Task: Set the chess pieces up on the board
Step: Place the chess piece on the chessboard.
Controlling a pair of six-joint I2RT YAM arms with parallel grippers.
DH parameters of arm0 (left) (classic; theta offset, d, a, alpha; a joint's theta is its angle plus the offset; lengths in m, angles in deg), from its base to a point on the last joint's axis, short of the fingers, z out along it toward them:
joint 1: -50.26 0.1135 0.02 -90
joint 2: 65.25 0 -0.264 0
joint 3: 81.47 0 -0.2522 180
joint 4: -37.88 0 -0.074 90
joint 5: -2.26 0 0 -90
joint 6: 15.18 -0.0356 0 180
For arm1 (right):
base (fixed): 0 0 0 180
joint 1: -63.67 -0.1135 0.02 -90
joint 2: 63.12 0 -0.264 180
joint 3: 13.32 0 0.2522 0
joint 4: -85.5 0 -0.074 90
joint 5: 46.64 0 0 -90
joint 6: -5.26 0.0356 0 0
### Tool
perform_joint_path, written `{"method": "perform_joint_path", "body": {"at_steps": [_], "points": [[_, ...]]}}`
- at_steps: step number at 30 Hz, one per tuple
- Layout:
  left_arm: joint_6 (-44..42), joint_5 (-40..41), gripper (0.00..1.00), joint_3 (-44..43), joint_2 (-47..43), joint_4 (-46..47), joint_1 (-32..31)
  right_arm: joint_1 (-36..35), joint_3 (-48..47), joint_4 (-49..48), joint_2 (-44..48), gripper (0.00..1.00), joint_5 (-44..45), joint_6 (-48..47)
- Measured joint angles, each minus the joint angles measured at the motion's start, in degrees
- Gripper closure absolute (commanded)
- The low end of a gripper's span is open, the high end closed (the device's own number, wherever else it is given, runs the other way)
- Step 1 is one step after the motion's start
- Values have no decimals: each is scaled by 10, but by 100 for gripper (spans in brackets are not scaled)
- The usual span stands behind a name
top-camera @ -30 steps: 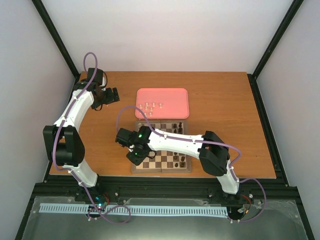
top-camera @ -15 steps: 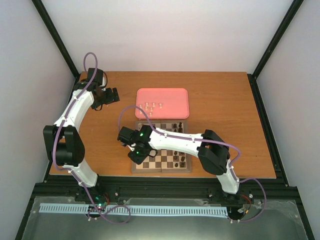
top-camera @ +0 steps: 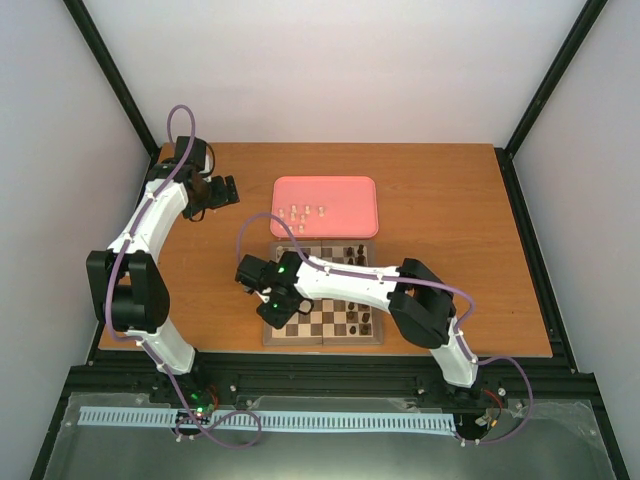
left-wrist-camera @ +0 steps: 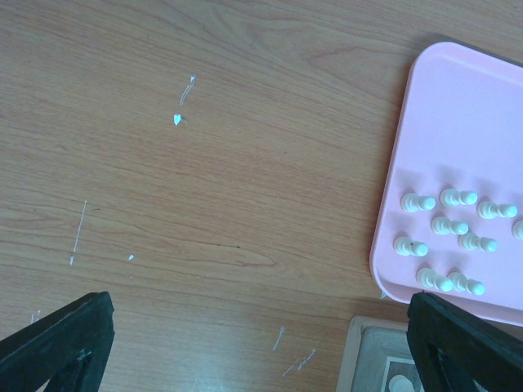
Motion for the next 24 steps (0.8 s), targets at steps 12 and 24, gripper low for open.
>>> {"method": "perform_joint_path", "body": {"at_steps": [12, 24], "points": [[0, 0, 0, 0, 3, 0, 0, 8, -2, 0, -2, 95, 2, -8], [0, 2, 0, 0, 3, 0, 0, 9, -4, -5, -5, 87, -12, -17]]}}
